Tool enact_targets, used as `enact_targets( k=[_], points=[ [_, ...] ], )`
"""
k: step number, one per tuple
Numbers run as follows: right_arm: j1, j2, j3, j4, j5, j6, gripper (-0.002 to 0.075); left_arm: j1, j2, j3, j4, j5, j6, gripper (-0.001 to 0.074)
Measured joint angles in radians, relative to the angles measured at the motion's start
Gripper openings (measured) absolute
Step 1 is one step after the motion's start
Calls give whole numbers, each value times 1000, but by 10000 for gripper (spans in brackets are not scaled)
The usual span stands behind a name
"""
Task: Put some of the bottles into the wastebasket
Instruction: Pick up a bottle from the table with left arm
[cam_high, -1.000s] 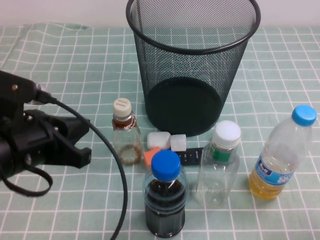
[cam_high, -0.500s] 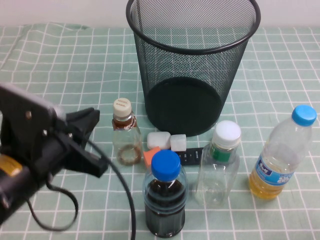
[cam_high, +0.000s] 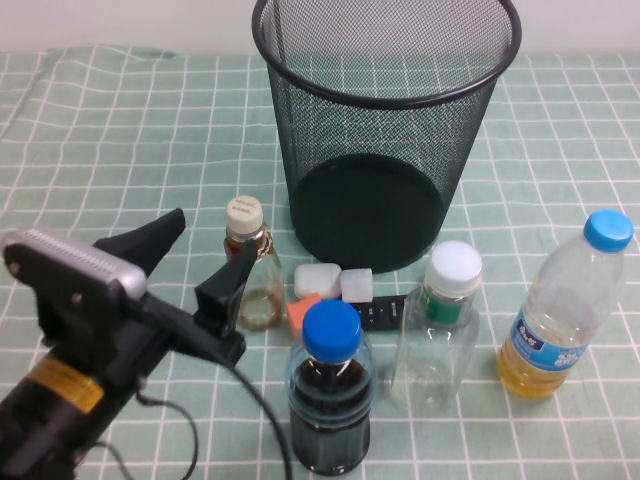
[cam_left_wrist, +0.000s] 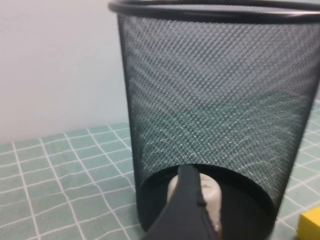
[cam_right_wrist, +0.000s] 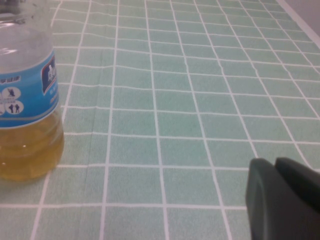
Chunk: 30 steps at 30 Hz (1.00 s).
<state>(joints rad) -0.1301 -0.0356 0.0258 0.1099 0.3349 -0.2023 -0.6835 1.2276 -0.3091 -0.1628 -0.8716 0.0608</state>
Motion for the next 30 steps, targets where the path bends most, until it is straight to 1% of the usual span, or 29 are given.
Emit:
enact_targets(
  k=[3,9,15,20,30],
  points=[
    [0,0,0,0,0,0,-7,0,89,-41,-23,-39,-15,547],
    [0,0,0,0,0,0,-7,0,185,-129,-31,-40,-17,555],
    [0,0,0,0,0,0,-7,48,224,-202,-32,-13,-18,555],
    [0,0,0,0,0,0,-7,74,264,-233,-5,21,-21,555],
    [0,0,0,0,0,0,-7,81,327,-243,39,30,-23,555]
  ],
)
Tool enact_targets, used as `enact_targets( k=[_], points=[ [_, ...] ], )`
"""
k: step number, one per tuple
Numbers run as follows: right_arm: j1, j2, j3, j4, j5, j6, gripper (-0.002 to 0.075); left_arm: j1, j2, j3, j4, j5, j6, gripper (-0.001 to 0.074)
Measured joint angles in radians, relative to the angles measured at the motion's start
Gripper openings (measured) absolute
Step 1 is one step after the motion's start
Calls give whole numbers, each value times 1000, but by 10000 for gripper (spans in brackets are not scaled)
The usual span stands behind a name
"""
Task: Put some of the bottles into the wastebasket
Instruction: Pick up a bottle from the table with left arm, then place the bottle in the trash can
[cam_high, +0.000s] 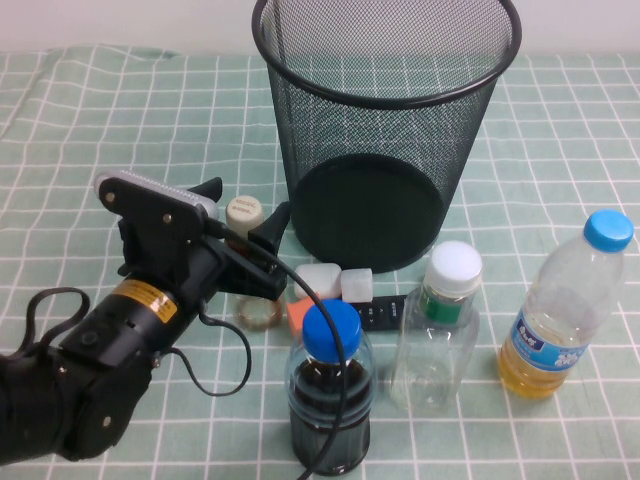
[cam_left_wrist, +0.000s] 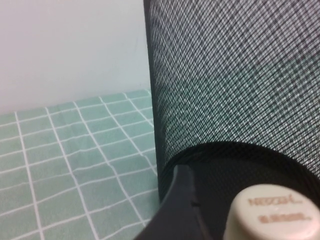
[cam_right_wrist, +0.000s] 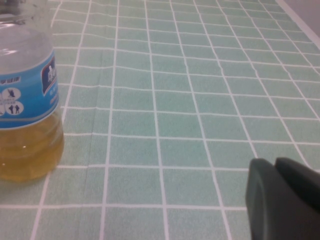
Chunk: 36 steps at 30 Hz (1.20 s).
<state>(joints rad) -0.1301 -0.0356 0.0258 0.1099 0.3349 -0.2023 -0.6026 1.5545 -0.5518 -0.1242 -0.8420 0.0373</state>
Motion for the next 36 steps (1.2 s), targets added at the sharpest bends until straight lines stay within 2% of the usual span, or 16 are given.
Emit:
enact_targets(
  k=[4,6,12,17,20,26,30,36],
  points=[
    [0,0,0,0,0,0,-7,11,20,-7,6,4,-8,542],
    [0,0,0,0,0,0,-7,15,29,-16,9,10,-10,504],
    [0,0,0,0,0,0,-7,24,39,-34,26,47,-14,270],
    [0,0,0,0,0,0,-7,24,13,-54,16,128,2,272],
    [0,0,0,0,0,0,-7,26,-55,-88,4,340,56,272],
    [0,0,0,0,0,0,-7,81,-274,-269,1,965,116,271],
    [0,0,0,0,0,0,-7,150,-344,-507,1,1410,98,271],
    [0,0,0,0,0,0,-7,174,-285,-949,7,1695,128,271]
  ],
)
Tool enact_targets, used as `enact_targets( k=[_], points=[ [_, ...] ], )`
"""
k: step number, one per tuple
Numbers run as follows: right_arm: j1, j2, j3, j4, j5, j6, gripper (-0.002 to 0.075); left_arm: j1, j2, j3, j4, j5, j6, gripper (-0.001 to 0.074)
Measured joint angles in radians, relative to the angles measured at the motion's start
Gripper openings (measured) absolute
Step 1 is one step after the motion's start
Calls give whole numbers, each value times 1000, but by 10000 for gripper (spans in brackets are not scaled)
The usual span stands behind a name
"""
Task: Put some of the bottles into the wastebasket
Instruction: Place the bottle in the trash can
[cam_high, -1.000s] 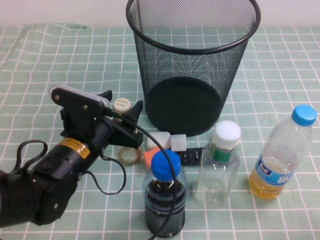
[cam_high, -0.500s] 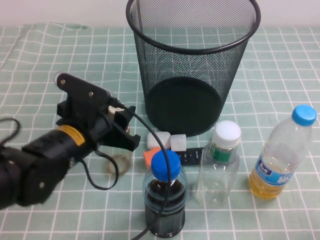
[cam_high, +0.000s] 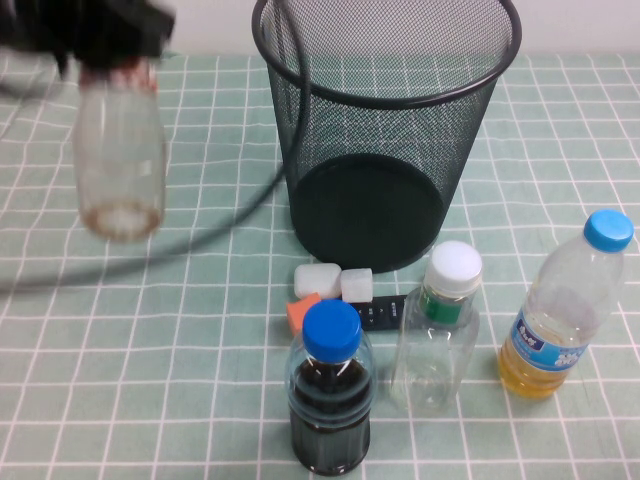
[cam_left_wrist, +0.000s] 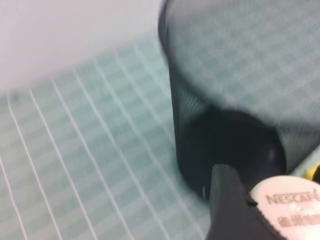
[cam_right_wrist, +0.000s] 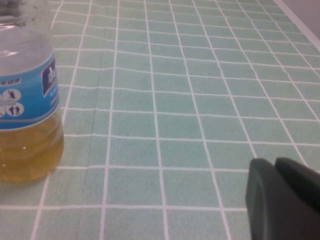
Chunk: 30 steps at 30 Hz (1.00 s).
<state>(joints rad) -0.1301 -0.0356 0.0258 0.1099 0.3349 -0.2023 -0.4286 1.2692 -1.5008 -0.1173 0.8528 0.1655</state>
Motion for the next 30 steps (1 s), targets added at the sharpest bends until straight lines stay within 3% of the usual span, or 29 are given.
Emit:
enact_targets(
  k=[7,13,19,30],
  points=[
    [0,0,0,0,0,0,-7,0,306,-683,-128,178,104,271],
    [0,0,0,0,0,0,-7,0,622,-1100,-329,194,205,271],
    [0,0,0,0,0,0,-7,0,855,-1238,-527,133,327,271],
    [0,0,0,0,0,0,-7,0,1098,-1240,-538,153,355,271]
  ],
)
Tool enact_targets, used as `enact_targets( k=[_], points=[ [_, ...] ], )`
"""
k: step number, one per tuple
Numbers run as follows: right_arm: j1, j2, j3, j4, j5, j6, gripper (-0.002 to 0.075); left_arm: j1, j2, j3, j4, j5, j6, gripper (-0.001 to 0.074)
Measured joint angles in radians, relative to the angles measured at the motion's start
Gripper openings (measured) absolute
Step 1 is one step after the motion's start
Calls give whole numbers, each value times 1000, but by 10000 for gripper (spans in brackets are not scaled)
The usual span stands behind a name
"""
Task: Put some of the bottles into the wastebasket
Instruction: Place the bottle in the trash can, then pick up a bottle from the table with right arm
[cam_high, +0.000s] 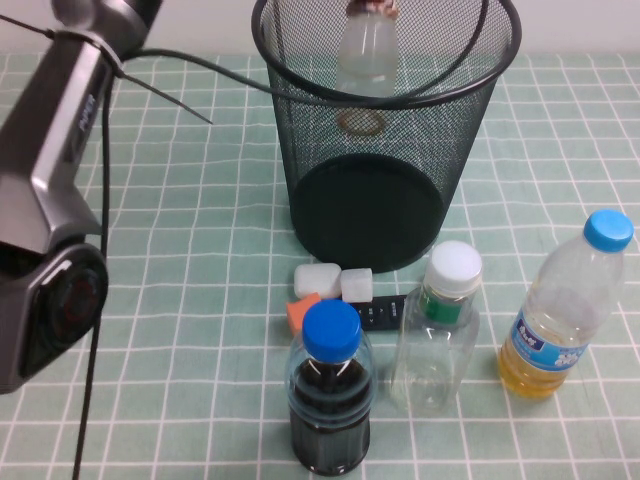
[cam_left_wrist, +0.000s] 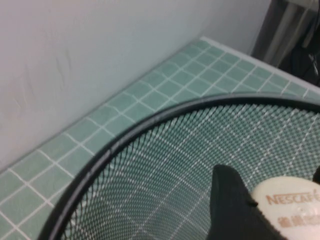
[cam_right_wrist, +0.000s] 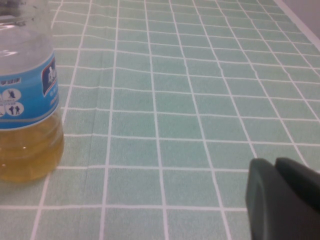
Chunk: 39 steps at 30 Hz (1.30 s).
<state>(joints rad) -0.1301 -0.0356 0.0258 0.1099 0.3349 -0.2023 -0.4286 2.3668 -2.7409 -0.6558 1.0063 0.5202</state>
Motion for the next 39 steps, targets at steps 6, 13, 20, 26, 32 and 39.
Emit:
enact_targets(
  k=[6,13,20,26,32,39],
  points=[
    [0,0,0,0,0,0,-7,-7,52,0,54,48,0,271],
    [0,0,0,0,0,0,-7,-41,61,0,117,70,-35,378],
    [0,0,0,0,0,0,-7,-44,38,0,161,109,-106,437],
    [0,0,0,0,0,0,-7,-46,-87,0,209,207,-205,180],
    [0,0,0,0,0,0,-7,-46,-267,7,223,233,-253,12],
    [0,0,0,0,0,0,-7,-47,-551,223,310,261,-261,1]
  ],
)
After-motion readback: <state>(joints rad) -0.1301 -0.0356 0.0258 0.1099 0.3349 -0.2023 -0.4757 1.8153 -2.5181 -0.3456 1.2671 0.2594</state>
